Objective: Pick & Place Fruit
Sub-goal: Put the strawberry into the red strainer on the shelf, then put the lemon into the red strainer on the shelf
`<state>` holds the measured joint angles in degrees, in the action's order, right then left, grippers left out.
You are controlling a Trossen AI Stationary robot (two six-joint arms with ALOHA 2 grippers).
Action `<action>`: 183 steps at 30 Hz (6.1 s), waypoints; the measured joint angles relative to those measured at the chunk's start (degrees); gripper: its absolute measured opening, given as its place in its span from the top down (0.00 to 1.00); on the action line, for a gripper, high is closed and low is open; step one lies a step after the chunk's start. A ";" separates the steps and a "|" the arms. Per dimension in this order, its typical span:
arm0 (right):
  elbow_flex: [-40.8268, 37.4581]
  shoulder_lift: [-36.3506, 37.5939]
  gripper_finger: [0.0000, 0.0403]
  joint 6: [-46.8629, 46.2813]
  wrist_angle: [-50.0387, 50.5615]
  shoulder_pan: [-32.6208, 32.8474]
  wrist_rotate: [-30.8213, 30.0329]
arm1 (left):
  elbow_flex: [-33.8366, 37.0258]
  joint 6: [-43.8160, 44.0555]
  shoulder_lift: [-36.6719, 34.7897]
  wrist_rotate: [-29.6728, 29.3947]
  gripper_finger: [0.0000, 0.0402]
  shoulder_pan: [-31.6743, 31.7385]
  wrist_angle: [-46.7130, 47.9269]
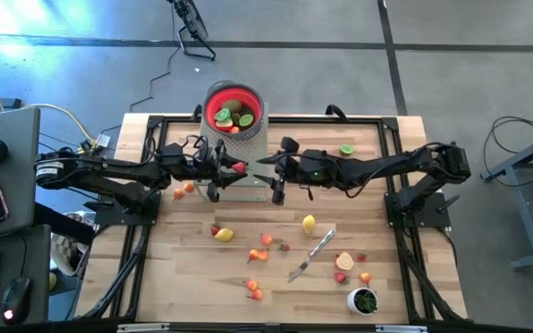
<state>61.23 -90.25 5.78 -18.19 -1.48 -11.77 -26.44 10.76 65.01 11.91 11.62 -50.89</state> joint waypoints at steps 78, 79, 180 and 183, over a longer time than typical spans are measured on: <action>0.02 5.43 0.46 -1.73 12.13 -5.38 -6.07 | -25.59 0.15 -0.57 -17.63 0.68 18.36 53.84; 0.01 5.43 0.46 -2.56 12.34 -5.28 -6.10 | -25.59 -0.44 -0.57 -15.74 0.68 18.38 53.98; 0.01 17.39 0.46 -54.39 56.74 13.15 -4.78 | -25.55 -7.52 -0.52 -23.28 0.69 -12.39 51.05; 0.11 16.04 0.44 -61.88 58.54 11.23 -4.52 | -25.55 -7.52 -0.52 -23.31 0.69 -12.39 51.08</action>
<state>61.34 -74.20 -56.10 40.35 9.75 -16.29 -51.99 3.25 64.49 -11.40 -0.78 0.19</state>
